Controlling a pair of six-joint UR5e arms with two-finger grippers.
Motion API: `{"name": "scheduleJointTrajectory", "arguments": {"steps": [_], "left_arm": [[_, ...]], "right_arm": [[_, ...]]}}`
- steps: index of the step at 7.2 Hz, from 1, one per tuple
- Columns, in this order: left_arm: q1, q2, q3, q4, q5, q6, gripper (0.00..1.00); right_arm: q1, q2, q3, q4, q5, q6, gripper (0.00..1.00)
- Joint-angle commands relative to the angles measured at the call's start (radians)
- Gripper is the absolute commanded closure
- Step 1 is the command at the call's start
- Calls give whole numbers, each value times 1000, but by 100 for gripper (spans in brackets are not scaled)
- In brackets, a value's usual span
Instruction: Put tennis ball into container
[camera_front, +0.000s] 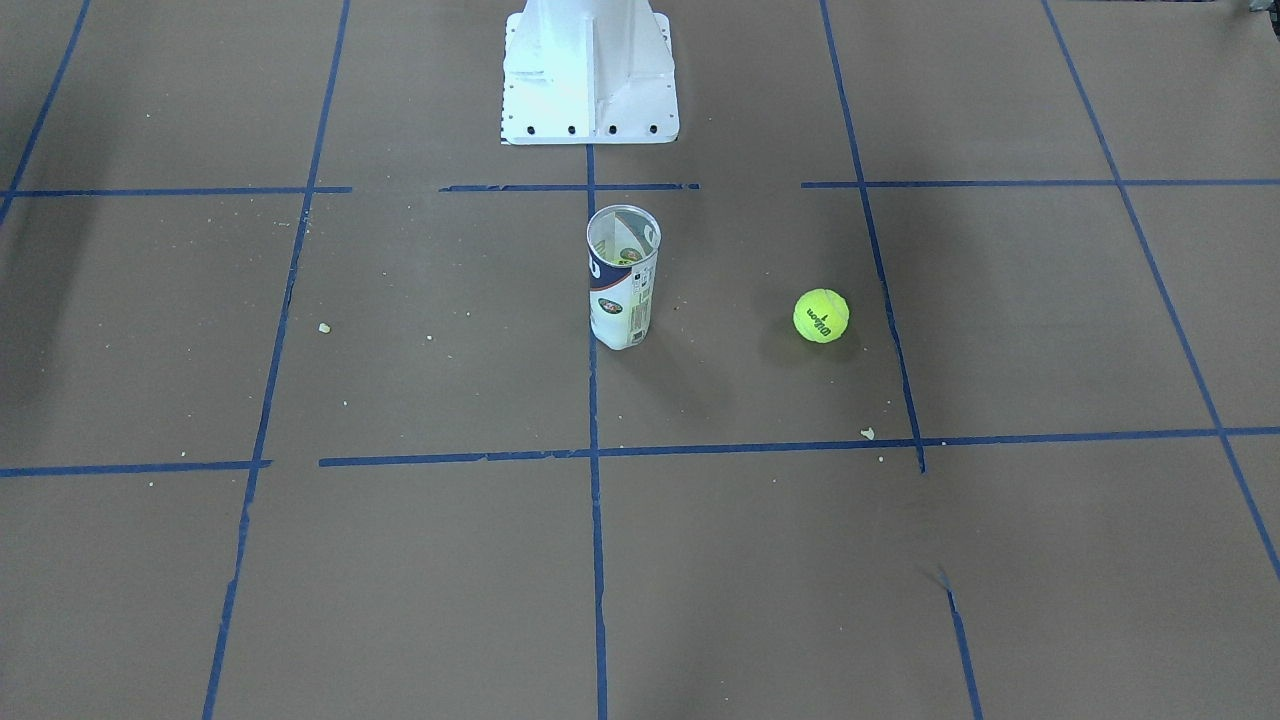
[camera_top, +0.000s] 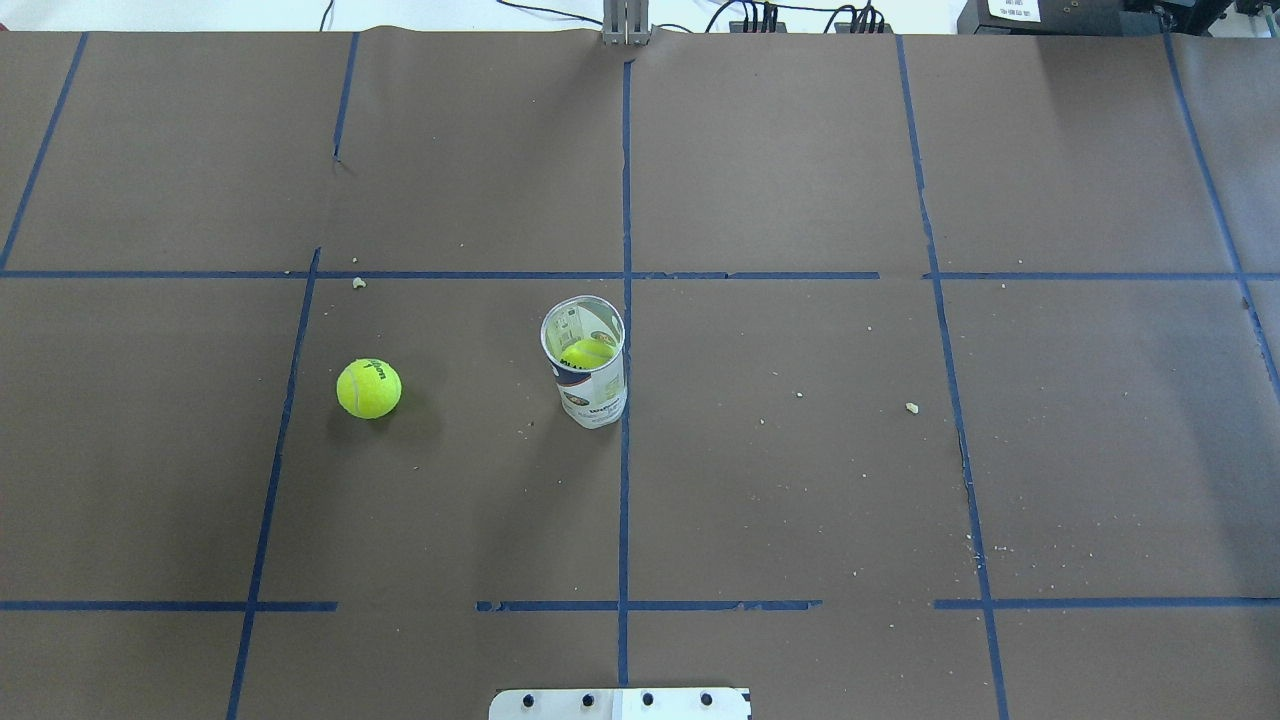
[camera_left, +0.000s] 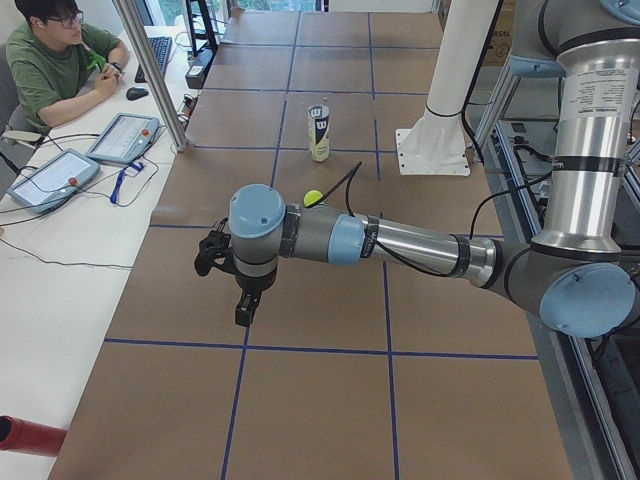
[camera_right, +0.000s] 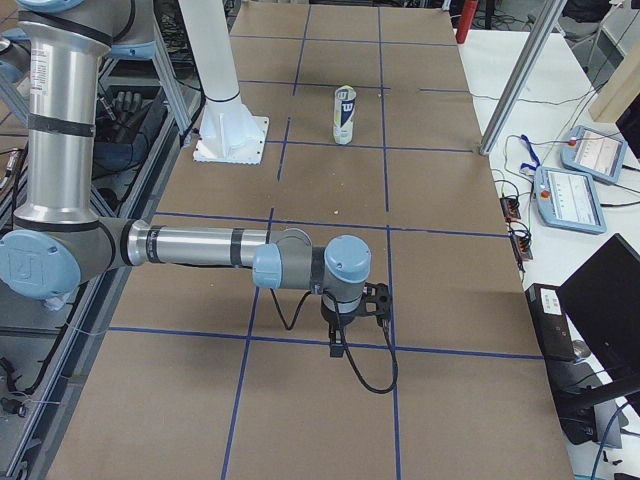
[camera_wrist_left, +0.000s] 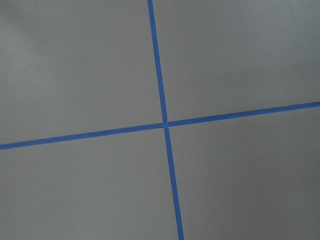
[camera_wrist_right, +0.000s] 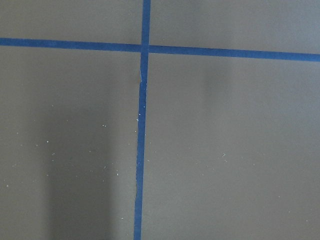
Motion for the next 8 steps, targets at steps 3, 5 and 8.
{"name": "scheduleJointTrajectory", "arguments": {"steps": [3, 5, 8], "left_arm": [[251, -14, -125, -159, 5, -470, 0], [450, -92, -133, -296, 22, -840, 0], [773, -212, -179, -282, 276, -1215, 0]], "right_arm": [[0, 0, 0, 0, 0, 0, 0], [0, 0, 0, 0, 0, 0, 0], [0, 0, 0, 0, 0, 0, 0]]}}
